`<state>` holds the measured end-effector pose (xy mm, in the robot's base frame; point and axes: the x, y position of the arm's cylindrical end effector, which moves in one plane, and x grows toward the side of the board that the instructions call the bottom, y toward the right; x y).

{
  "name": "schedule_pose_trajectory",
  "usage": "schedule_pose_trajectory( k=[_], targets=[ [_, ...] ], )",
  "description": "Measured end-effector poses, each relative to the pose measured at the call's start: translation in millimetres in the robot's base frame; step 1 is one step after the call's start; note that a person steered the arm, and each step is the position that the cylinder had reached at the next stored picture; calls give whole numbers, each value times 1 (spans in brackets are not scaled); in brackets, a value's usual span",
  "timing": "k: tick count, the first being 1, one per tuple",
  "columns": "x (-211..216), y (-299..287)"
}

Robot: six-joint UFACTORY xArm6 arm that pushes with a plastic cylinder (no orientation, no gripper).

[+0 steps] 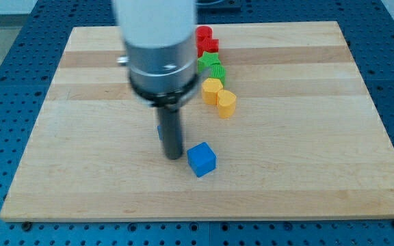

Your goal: Move the blue triangle to the bottom of the yellow hexagon

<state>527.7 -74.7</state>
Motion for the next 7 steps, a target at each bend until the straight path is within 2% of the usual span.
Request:
schedule_pose_trajectory(
  k=[1,2,3,4,5,6,7],
  targets=[
    [-7,-58],
    [-46,-56],
    [-62,4],
    [-56,32],
    [-26,-28],
    [-9,-39],
    [-14,-18]
  ],
)
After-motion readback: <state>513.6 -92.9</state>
